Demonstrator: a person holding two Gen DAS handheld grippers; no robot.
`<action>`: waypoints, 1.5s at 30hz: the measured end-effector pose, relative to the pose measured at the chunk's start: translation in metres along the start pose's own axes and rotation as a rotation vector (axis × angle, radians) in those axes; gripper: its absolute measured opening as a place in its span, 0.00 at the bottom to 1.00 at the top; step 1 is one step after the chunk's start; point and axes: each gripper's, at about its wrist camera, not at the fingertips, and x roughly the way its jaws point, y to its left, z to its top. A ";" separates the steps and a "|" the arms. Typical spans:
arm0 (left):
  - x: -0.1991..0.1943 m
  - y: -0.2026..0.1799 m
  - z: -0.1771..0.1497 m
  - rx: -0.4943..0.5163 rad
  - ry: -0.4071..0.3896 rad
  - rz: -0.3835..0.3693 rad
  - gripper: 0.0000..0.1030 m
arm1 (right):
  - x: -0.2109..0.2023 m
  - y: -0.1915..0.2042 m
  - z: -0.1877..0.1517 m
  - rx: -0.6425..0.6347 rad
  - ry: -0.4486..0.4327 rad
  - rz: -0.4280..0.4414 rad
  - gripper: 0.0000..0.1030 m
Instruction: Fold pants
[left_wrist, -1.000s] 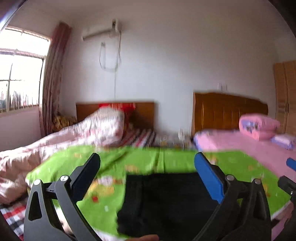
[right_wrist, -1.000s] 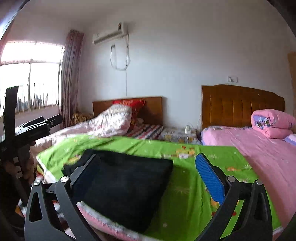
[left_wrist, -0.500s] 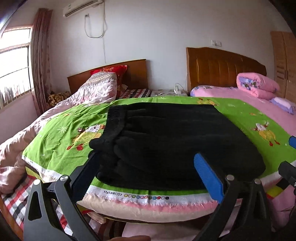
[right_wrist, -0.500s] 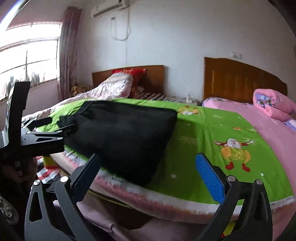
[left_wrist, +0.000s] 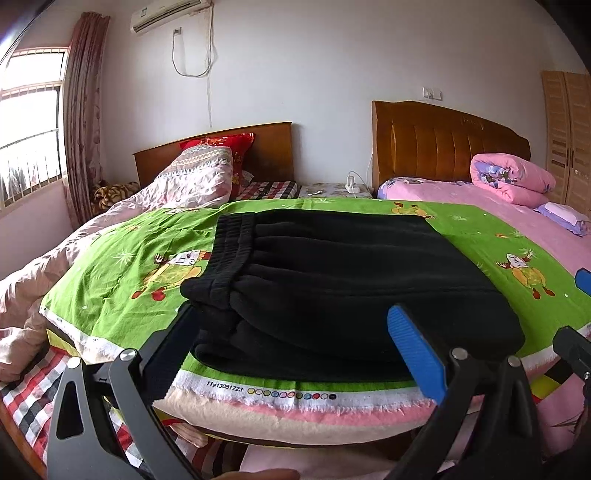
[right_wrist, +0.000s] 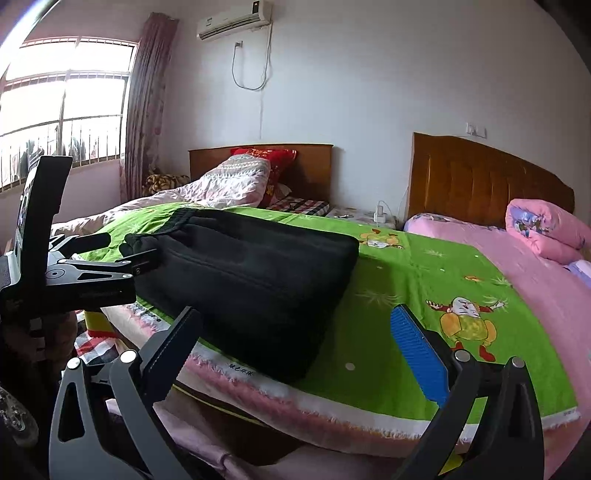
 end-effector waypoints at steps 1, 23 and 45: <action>0.000 0.000 0.000 0.000 0.001 0.000 0.99 | 0.000 0.000 0.000 -0.001 0.001 0.001 0.96; 0.001 0.000 -0.001 0.000 0.004 -0.001 0.99 | 0.002 -0.001 -0.001 0.003 0.015 0.015 0.96; 0.002 0.000 -0.008 -0.006 0.013 -0.001 0.99 | 0.005 -0.001 -0.001 0.007 0.024 0.023 0.96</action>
